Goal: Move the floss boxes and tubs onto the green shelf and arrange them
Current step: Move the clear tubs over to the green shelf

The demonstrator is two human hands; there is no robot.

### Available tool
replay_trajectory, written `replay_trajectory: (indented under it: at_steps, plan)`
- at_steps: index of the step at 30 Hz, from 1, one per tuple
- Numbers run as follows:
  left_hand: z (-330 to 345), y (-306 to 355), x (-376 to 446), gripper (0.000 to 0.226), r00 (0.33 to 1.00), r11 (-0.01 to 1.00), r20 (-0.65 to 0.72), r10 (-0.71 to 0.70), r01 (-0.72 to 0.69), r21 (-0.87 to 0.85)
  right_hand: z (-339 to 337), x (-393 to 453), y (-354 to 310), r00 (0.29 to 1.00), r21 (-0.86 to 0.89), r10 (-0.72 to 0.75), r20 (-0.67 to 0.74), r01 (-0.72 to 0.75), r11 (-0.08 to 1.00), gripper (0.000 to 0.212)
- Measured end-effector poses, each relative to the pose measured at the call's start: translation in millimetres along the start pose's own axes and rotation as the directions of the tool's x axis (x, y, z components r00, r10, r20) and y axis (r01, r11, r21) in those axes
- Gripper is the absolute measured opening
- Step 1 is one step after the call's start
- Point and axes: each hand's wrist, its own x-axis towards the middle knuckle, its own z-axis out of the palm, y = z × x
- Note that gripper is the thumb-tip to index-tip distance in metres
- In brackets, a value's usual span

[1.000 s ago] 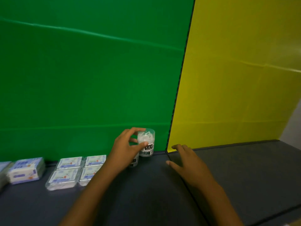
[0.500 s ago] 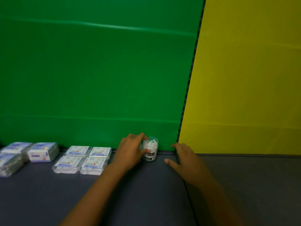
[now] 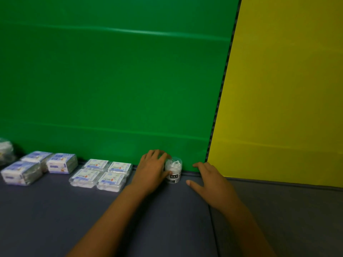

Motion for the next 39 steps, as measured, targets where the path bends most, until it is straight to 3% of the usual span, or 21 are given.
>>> replay_trajectory:
  at_steps: [8,18,28,39]
  plan:
    - [-60.9,-35.9,-40.6,0.053,0.996,0.996,-0.017,-0.086,0.086,0.002,-10.2,12.3,-52.3,0.995,-0.093,-0.088,-0.051,0.083,0.992,0.058]
    - [-156.8,-117.9,-154.7,0.056,0.959,0.946,-0.085,-0.270,0.281,0.163,18.9,11.3,-194.7,0.966,-0.082,-0.250,-0.069,0.245,0.966,0.065]
    - [-256.4,-216.3,-301.7,0.059,0.865,0.815,-0.147,-0.480,0.502,0.290,55.8,-2.6,-371.9,0.887,-0.008,-0.455,-0.078,0.456,0.890,0.060]
    - [-345.5,-299.0,-442.5,0.056,0.694,0.605,-0.272,-0.666,0.717,0.347,107.2,-16.5,-551.4,0.747,0.110,-0.664,-0.011,0.661,0.742,0.066]
